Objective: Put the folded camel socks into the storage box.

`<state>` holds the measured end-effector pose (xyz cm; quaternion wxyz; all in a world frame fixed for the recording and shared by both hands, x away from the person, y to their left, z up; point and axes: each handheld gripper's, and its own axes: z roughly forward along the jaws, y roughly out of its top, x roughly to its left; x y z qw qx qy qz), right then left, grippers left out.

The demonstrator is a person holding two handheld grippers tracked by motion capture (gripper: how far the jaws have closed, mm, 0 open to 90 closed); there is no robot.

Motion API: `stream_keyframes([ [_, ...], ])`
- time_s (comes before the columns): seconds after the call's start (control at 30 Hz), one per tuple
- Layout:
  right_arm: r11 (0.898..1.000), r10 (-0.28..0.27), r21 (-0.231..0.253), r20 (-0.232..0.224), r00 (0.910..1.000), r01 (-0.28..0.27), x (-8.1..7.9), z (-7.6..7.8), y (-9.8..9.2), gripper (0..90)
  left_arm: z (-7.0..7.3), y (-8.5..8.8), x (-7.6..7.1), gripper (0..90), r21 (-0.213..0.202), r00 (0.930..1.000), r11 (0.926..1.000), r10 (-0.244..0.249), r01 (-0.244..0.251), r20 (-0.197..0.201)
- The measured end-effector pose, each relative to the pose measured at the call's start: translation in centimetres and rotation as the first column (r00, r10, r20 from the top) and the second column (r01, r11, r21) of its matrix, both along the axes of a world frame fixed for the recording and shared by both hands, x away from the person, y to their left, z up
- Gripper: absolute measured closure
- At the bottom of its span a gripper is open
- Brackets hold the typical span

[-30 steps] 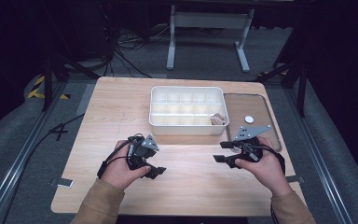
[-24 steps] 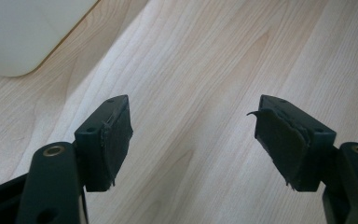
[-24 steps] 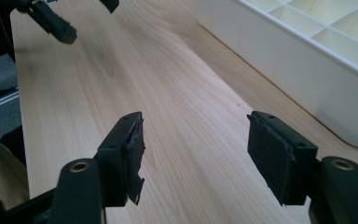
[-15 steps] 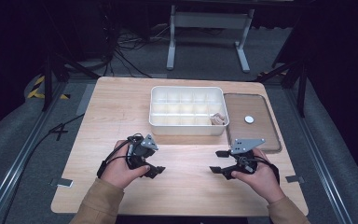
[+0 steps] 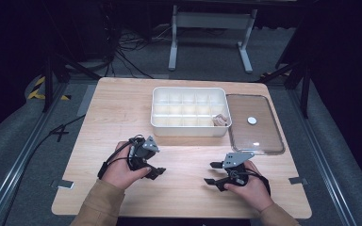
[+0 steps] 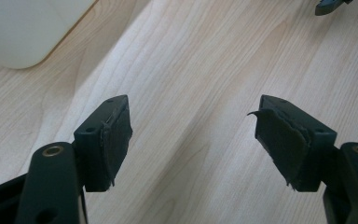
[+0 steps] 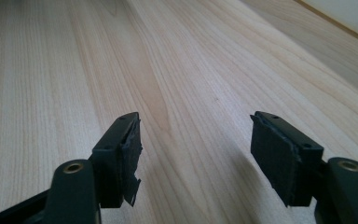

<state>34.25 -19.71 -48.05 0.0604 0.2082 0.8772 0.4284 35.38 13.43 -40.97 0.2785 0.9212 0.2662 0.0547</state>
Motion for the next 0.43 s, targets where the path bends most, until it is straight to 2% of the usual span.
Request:
stream_keyframes([
  [0.1, 1.000, 0.002, -0.012, -0.003, 1.0000, -0.002, -0.06, -0.19, 0.17, 33.5, -0.11, -0.03, 0.01, 27.0, 0.007, 1.0000, 1.0000, -0.002, 0.003, -0.005],
  [0.2, 0.999, -0.009, -0.048, 0.018, 0.9998, 0.010, -0.23, -0.42, 0.39, 33.3, -0.22, 0.03, 0.08, 26.7, 0.011, 0.9999, 0.9999, -0.008, 0.008, -0.013],
  [0.37, 0.999, -0.018, -0.046, 0.023, 0.9996, 0.019, -0.13, -0.48, 0.41, 32.3, -0.36, 0.51, 0.20, 24.9, 0.033, 0.9993, 0.9993, 0.017, -0.016, -0.032],
  [0.43, 0.998, -0.027, -0.048, 0.028, 0.9992, 0.029, -0.08, -0.50, 0.28, 32.2, -0.44, 0.75, 0.37, 24.8, 0.037, 0.9980, 0.9983, 0.046, -0.044, -0.043],
])
